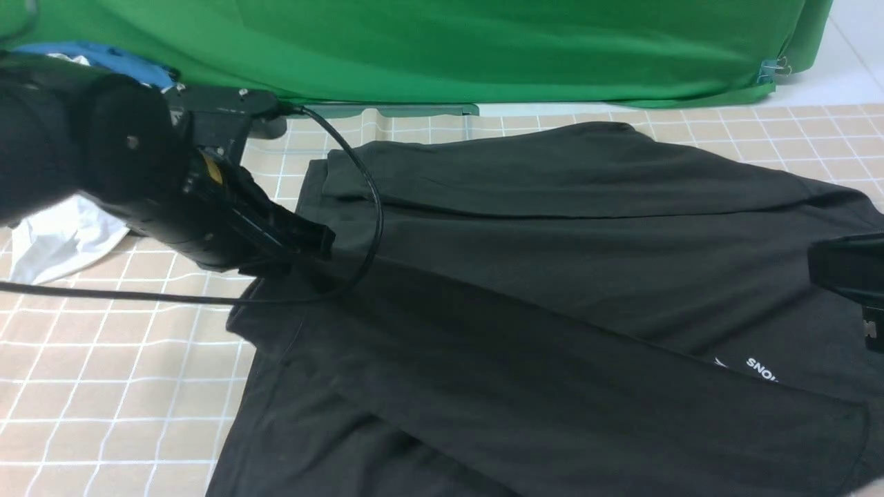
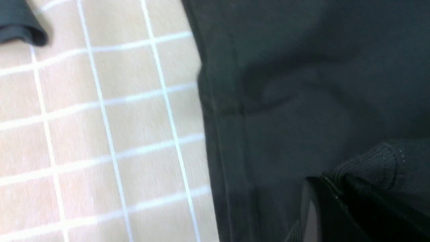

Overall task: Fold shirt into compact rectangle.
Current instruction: 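Fold the left side of the black T-shirt inward over its body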

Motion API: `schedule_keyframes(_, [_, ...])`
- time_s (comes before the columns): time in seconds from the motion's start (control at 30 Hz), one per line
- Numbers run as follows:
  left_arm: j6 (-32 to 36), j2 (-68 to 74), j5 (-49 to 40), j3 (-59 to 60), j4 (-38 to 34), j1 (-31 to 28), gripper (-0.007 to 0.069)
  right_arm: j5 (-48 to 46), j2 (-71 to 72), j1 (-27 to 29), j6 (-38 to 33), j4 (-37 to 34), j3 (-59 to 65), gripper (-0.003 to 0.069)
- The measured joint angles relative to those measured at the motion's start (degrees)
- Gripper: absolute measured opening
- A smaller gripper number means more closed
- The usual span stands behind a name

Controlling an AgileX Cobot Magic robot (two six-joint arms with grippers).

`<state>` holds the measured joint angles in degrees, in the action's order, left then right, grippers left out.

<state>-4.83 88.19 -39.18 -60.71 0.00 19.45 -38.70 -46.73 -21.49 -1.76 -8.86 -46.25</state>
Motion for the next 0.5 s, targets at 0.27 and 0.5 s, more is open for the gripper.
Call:
schedule_keyframes(0.27, [0.14,6.01,3.02,-0.21,3.81,-0.26,0.0050,0.23,0.00,0.00,0.00,-0.01,0.00,0.0111])
schedule_keyframes(0.5, [-1.43,8.19,5.01,-0.59,10.75,-0.55,0.0229,-0.69,-0.14,0.00,0.00,0.04,0.00,0.0123])
